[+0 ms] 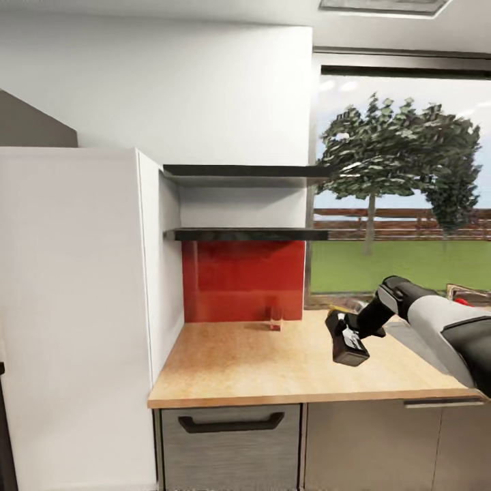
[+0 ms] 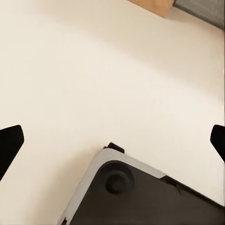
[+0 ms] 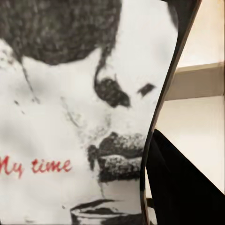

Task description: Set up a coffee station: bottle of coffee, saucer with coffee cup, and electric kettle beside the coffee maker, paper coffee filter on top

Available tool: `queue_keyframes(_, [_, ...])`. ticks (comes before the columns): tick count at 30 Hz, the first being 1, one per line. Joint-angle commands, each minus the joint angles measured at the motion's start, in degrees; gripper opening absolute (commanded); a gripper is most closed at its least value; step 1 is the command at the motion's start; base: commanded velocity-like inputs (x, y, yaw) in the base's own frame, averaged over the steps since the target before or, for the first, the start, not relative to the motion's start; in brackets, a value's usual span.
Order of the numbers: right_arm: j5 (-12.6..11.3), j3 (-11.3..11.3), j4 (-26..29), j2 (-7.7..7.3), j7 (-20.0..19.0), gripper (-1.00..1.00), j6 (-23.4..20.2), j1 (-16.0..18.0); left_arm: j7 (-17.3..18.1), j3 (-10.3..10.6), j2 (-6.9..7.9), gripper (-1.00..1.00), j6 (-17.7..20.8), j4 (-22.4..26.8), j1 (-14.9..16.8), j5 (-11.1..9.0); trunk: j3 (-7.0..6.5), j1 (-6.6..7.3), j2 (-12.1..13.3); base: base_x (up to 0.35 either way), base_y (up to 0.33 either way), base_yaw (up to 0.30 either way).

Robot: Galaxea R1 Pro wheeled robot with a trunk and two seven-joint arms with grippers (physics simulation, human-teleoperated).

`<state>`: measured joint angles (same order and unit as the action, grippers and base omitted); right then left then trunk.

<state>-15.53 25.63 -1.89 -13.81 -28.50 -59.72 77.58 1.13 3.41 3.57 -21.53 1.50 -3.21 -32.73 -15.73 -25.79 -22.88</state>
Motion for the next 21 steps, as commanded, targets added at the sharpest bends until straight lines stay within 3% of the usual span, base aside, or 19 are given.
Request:
queue_keyframes(1, [-1.4, -0.5, 0.0, -0.73, -0.1, -1.0, -0.3, -0.3, 0.1, 0.4, -0.01, 1.0, -0.1, 0.1, 0.0, -0.5, -0.07, 0.0, 0.0, -0.244, -0.212, -0.206])
queue_keyframes(4, [-1.5, -0.6, 0.0, -4.77, -0.2, -1.0, -0.3, -0.9, 0.1, 0.3, 0.03, 1.0, 0.1, 0.1, 0.0, -0.4, -0.3, 0.0, 0.0, -0.235, -0.219, -0.202])
queue_keyframes(5, [-1.6, -0.6, 0.0, -5.18, -0.2, -1.0, -0.3, -1.0, 0.1, 0.3, 0.03, 1.0, 0.1, 0.1, 0.0, -0.4, -0.37, 0.0, 0.0, -0.204, -0.232, -0.201])
queue_keyframes(6, [-1.6, -0.6, 0.0, -7.89, -0.2, -1.0, -0.3, -2.1, 0.1, 0.1, 0.1, 1.0, 0.1, 0.2, 0.0, -0.4, -0.45, 0.0, 0.0, -0.049, -0.08, -0.201])
queue_keyframes(9, [-1.6, -0.5, 0.0, -10.53, -0.2, -1.0, -0.3, -3.5, 0.2, -0.1, 0.12, 1.0, -0.1, 0.3, 0.0, -0.8, -0.67, 0.0, 0.0, -0.024, -0.039, -0.201])
queue_keyframes(17, [-1.8, -0.6, -0.1, -16.47, -2.7, -1.0, 2.4, -9.3, 0.2, -0.3, 0.07, 1.0, 0.0, 1.8, 0.0, -0.9, -1.28, 0.0, 0.0, -0.003, -0.005, -0.201])
queue_keyframes(21, [-1.7, -0.6, -0.2, -18.03, -3.6, -1.0, 4.9, -14.2, 0.2, -0.3, 0.04, 1.0, -0.1, 2.1, 0.0, -0.9, -1.58, 0.0, 0.0, 0.0, 0.0, -0.201])
